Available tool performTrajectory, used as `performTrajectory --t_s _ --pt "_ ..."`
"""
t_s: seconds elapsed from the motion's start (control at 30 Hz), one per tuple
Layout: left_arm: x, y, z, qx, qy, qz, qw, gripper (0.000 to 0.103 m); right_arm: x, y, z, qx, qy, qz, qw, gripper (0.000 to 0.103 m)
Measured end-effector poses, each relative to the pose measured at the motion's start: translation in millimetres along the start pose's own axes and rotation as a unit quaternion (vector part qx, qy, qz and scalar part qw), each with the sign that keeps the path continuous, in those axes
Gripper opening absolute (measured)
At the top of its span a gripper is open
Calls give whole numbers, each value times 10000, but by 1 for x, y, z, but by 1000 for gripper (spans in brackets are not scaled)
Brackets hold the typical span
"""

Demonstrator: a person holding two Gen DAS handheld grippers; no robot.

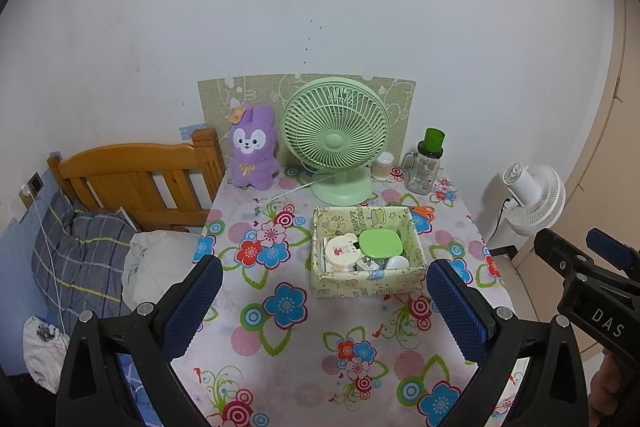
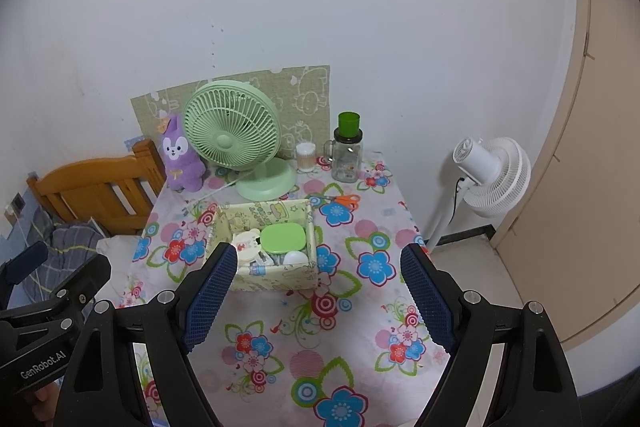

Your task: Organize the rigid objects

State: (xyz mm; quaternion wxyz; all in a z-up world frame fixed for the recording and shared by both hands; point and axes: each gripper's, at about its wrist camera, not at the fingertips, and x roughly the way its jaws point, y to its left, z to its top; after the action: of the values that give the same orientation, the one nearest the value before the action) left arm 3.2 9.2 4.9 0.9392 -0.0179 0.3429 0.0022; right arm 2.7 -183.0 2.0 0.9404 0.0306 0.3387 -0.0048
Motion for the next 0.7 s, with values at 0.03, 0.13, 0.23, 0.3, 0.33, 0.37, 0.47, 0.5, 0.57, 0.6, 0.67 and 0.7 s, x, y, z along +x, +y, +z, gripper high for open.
performTrajectory --t_s 0.03,0.13,0.23,0.3,0.33,0.37,0.47,0.5,0.57,0.6,0.67,0.7 --pt "0 0 0 0 -4 -3 10000 103 0 0 0 2 -5 2 10000 86" --pt "0 0 0 5 -15 1 10000 103 0 0 0 3 -3 1 10000 86" --pt "1 0 -1 -25 8 21 10000 103 0 0 0 -3 -10 5 10000 86" --pt "1 0 0 -43 15 -2 10000 103 1 0 0 -16 -2 -2 10000 86" --pt "1 0 0 -42 9 8 10000 103 0 0 0 -10 -4 7 10000 86" --pt "1 0 0 -30 4 28 10000 103 0 0 0 -10 -3 8 10000 86" --pt "1 -2 -1 14 -2 92 10000 103 0 1 0 -4 -3 18 10000 86" --pt "1 -3 -1 20 -5 94 10000 103 0 1 0 -9 3 18 10000 86" --pt "1 -3 -1 16 1 68 10000 103 1 1 0 -18 15 25 10000 86" --pt "1 -4 -1 14 9 70 10000 103 1 1 0 -22 21 31 10000 86" --pt "1 -3 -2 18 24 94 10000 103 2 2 -1 -28 32 38 10000 86" --pt "2 -3 -1 10 32 101 9999 103 2 2 -1 -27 33 41 10000 86"
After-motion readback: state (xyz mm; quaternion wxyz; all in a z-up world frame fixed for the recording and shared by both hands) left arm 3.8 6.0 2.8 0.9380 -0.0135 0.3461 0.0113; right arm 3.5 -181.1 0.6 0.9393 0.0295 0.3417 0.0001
